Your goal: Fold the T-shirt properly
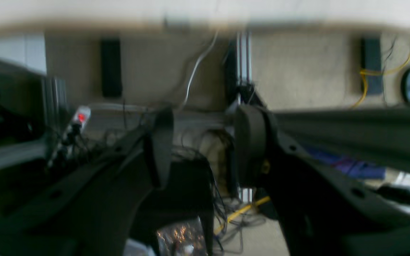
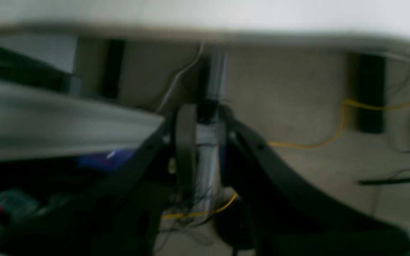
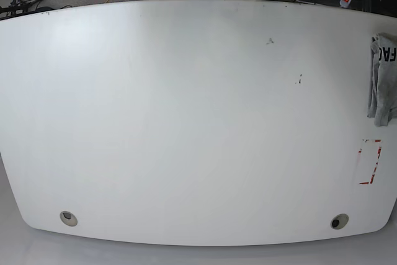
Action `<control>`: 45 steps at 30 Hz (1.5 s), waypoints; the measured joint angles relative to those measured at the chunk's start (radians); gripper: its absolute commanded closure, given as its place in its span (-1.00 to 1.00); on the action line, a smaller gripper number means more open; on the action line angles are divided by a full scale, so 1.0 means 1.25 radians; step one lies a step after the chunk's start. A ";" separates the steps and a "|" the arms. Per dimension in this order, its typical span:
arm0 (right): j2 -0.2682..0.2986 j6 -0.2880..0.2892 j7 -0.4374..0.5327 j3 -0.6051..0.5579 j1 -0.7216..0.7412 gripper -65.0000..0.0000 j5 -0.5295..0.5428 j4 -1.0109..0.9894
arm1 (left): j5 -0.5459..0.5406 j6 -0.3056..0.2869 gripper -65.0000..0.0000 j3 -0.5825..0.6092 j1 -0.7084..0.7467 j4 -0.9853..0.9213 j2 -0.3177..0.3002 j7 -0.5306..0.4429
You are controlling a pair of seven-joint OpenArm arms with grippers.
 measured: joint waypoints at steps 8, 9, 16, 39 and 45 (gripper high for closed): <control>-0.003 -0.006 0.093 -0.070 -0.034 0.71 -0.006 -0.194 | -0.002 -0.001 0.21 0.004 -0.014 -0.226 -0.042 -0.009; -0.001 -0.007 0.104 -0.074 -0.023 0.71 -0.004 -0.227 | -0.001 0.002 0.21 0.003 -0.032 -0.258 -0.045 -0.006; 0.023 -0.122 0.156 -0.150 0.107 0.71 -0.066 -0.482 | 0.000 0.002 0.21 0.027 -0.204 -0.547 -0.094 -0.024; 0.048 -0.255 0.159 -0.183 0.555 0.69 -0.100 -1.084 | 0.018 0.135 0.21 0.229 -0.721 -1.286 -0.175 -0.018; 0.063 -0.254 0.161 -0.183 0.649 0.69 -0.097 -1.190 | 0.016 0.236 0.21 0.249 -0.772 -1.312 -0.175 -0.027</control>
